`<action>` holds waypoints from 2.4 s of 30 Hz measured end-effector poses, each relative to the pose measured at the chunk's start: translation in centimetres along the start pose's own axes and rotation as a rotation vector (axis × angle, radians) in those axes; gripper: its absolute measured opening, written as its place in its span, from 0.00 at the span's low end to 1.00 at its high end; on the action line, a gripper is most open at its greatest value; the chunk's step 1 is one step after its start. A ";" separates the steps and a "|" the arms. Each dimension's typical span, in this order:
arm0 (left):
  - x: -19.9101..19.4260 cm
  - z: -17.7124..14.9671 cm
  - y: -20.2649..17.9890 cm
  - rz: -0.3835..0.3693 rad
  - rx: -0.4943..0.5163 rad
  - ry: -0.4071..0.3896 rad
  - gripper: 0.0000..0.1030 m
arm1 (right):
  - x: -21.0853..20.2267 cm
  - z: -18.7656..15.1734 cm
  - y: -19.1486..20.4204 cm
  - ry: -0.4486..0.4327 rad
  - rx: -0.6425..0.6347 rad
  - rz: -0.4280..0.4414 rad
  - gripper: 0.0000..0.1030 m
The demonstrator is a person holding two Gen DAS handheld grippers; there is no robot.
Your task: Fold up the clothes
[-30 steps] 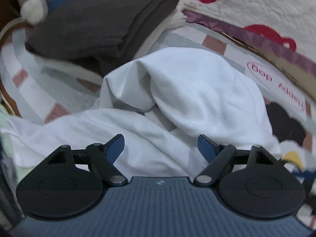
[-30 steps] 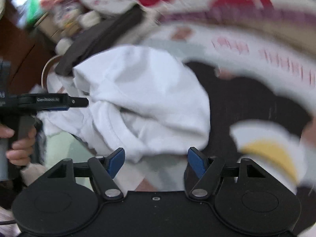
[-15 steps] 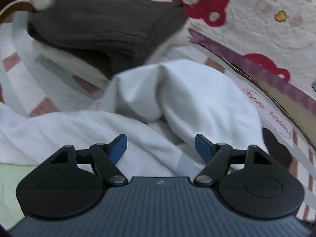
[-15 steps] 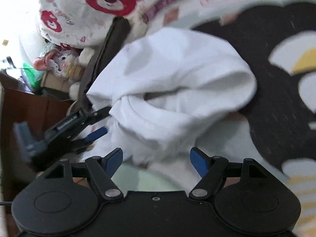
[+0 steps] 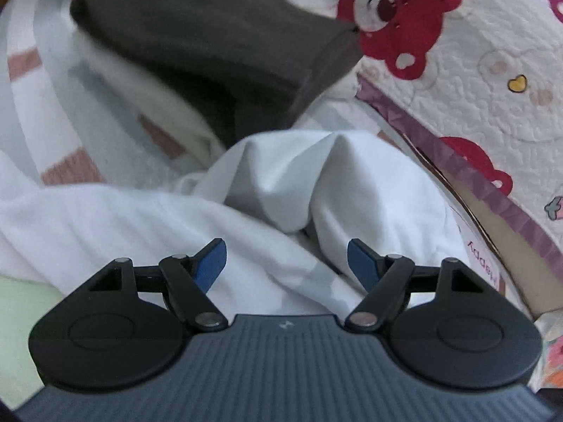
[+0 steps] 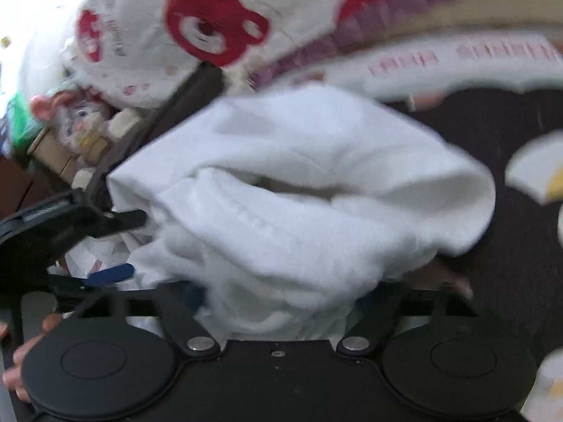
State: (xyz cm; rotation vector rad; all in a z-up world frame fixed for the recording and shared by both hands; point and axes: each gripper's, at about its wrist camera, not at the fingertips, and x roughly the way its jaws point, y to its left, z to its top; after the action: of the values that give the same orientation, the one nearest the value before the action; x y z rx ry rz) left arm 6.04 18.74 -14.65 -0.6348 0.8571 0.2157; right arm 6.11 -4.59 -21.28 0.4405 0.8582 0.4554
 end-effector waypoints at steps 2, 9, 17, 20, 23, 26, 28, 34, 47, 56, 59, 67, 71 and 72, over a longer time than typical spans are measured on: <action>-0.1 -0.1 -0.3 -0.005 0.021 -0.009 0.73 | -1.1 0.9 0.5 -0.008 -0.089 -0.011 0.27; -1.7 -1.9 -4.9 0.030 0.312 -0.107 0.77 | -6.5 5.5 0.0 -0.108 -0.277 -0.136 0.17; -2.7 -3.5 -8.6 0.056 0.581 -0.176 0.85 | -9.4 8.4 -6.5 -0.136 -0.189 -0.186 0.17; -1.6 -3.0 -8.9 -0.020 0.643 -0.074 0.87 | -9.0 7.8 -8.0 -0.089 -0.147 -0.148 0.22; -0.2 -3.3 -9.6 -0.050 0.759 -0.011 0.87 | -8.5 7.7 -9.5 -0.057 -0.061 -0.154 0.45; 2.4 -4.0 -11.1 0.020 0.966 -0.005 0.90 | -8.3 7.5 -10.8 -0.021 -0.048 -0.214 0.64; 4.2 -4.6 -12.2 0.070 1.107 -0.003 0.91 | -8.1 7.2 -12.0 0.006 -0.022 -0.217 0.66; 6.6 -1.7 -11.6 -0.089 0.893 0.188 0.55 | -4.1 6.2 -14.1 0.052 -0.035 -0.219 0.82; -3.3 -3.6 -18.8 -0.353 0.845 0.115 0.08 | -15.2 10.7 -9.2 -0.310 -0.229 -0.047 0.16; -8.5 -6.5 -31.7 -0.855 0.827 0.184 0.07 | -32.2 17.5 -9.9 -0.565 -0.343 -0.231 0.16; -6.3 -7.8 -34.6 -0.804 0.850 0.178 0.09 | -35.1 19.4 -12.4 -0.581 -0.298 -0.310 0.23; 3.1 -10.1 -31.4 -0.384 0.879 0.193 0.39 | -29.3 16.7 -25.1 -0.242 -0.028 -0.743 0.63; 5.4 -10.9 -26.9 -0.412 0.771 0.331 0.41 | -29.5 12.1 -26.8 -0.141 0.067 -0.714 0.63; 5.5 -11.4 -26.4 -0.413 0.778 0.344 0.41 | -29.7 11.3 -26.7 -0.112 0.071 -0.711 0.63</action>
State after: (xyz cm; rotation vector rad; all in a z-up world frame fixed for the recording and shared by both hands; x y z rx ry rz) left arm 13.51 -9.51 -12.90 -0.0984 1.0263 -0.5981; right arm 3.51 -44.68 -10.98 0.1989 0.8624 -0.2528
